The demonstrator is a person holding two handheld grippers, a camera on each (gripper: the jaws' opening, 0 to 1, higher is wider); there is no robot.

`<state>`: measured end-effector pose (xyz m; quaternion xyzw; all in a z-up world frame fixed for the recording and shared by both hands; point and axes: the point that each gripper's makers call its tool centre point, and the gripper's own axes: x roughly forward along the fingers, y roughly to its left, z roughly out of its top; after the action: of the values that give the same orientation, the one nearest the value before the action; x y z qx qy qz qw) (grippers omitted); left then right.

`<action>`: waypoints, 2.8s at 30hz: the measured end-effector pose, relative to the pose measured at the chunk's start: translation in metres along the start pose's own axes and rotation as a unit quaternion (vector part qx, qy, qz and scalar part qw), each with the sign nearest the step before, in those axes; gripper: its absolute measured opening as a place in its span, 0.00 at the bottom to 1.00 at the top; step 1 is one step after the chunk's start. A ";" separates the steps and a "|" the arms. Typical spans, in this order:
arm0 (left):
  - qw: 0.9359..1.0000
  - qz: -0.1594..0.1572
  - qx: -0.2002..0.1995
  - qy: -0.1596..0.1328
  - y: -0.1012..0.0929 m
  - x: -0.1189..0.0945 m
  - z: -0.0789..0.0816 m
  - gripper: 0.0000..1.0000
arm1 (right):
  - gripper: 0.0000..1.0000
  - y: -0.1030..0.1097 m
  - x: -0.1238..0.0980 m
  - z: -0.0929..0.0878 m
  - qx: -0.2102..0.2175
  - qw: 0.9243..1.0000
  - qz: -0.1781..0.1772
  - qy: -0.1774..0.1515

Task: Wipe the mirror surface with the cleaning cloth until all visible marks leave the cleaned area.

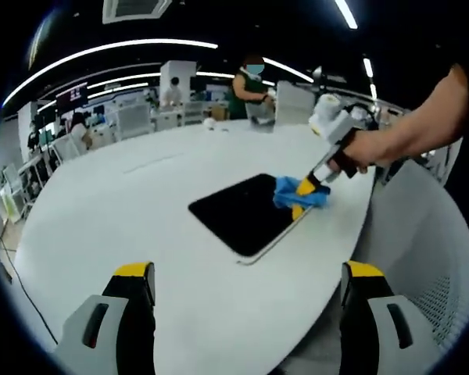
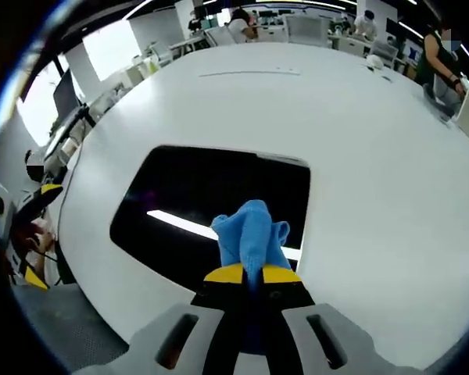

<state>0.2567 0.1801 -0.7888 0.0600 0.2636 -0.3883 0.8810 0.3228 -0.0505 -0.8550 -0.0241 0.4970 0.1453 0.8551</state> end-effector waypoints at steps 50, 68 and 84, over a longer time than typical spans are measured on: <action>0.995 0.032 -0.075 -0.049 0.038 -0.021 0.020 1.00 | 0.01 0.091 0.018 0.014 -0.043 0.997 0.065 0.009; 0.995 0.043 -0.080 -0.046 0.034 -0.028 0.020 1.00 | 0.01 0.161 0.029 0.020 -0.096 0.987 0.129 0.009; 0.993 0.055 -0.092 -0.052 0.030 -0.032 0.019 1.00 | 0.01 0.167 0.031 0.020 -0.160 0.977 0.138 0.025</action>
<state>0.2683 0.2162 -0.7593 -0.0272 0.2485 -0.3155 0.9154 0.3085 0.1197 -0.8540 -0.0959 0.4867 0.3389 0.7994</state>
